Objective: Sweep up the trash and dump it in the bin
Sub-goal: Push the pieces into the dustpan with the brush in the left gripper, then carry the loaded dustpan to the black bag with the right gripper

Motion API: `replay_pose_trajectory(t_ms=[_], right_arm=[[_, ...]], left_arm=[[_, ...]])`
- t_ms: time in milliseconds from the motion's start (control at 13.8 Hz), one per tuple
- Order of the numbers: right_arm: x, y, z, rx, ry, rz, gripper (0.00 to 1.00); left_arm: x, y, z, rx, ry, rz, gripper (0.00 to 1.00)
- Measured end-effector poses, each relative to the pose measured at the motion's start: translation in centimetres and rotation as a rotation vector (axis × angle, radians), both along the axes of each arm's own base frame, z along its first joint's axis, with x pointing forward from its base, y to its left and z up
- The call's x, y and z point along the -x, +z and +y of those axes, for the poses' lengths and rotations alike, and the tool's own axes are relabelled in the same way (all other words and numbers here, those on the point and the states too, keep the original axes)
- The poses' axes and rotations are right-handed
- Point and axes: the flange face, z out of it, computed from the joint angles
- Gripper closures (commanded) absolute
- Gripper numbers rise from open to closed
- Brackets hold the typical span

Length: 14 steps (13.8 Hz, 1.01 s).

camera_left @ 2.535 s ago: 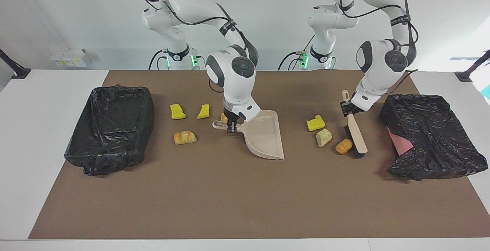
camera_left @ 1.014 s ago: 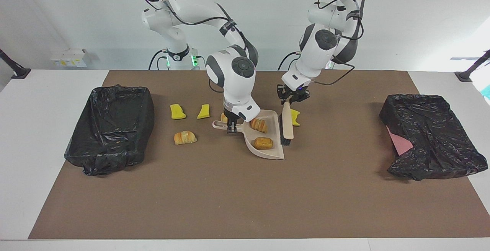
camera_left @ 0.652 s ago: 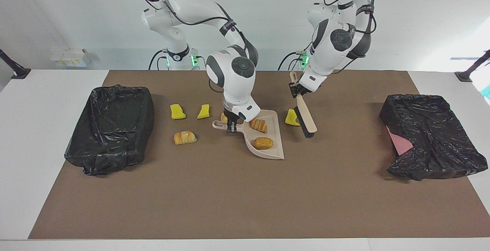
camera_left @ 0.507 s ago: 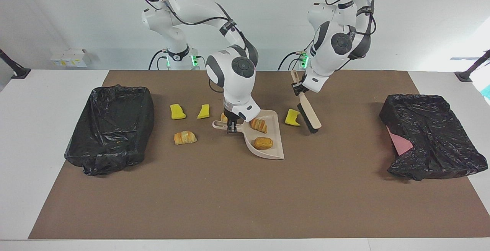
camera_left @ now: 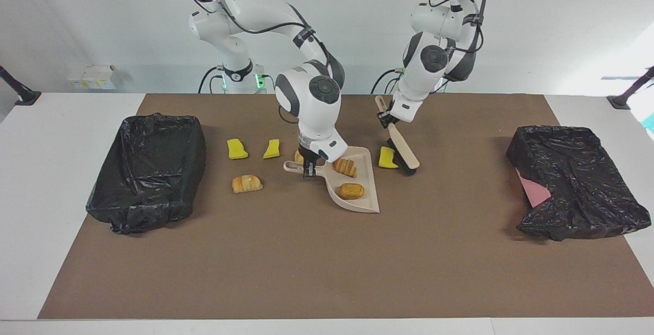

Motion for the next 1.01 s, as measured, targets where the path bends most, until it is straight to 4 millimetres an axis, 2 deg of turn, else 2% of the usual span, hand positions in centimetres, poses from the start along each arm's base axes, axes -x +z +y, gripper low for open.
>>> replay_pose_trajectory(t_ms=[145,290,435,652,1014], right_arm=[[0.0,0.0,0.0,0.000,0.000,0.000,1.00],[0.0,0.0,0.0,0.000,0.000,0.000,1.00],[0.0,0.0,0.0,0.000,0.000,0.000,1.00],[0.0,0.0,0.0,0.000,0.000,0.000,1.00],[0.0,0.0,-0.1,0.000,-0.001,0.000,1.00]], left_arm=[[0.3,-0.5,-3.0,0.061,0.004,-0.059,1.00],[0.2,-0.2,-5.5,0.106,-0.019,-0.116,1.00],[0.3,0.2,-6.6,0.121,-0.066,-0.135,1.00],[-0.5,-0.2,-5.3,0.110,-0.064,-0.110,1.00],[-3.3,-0.8,-0.8,0.071,-0.010,-0.091,1.00]])
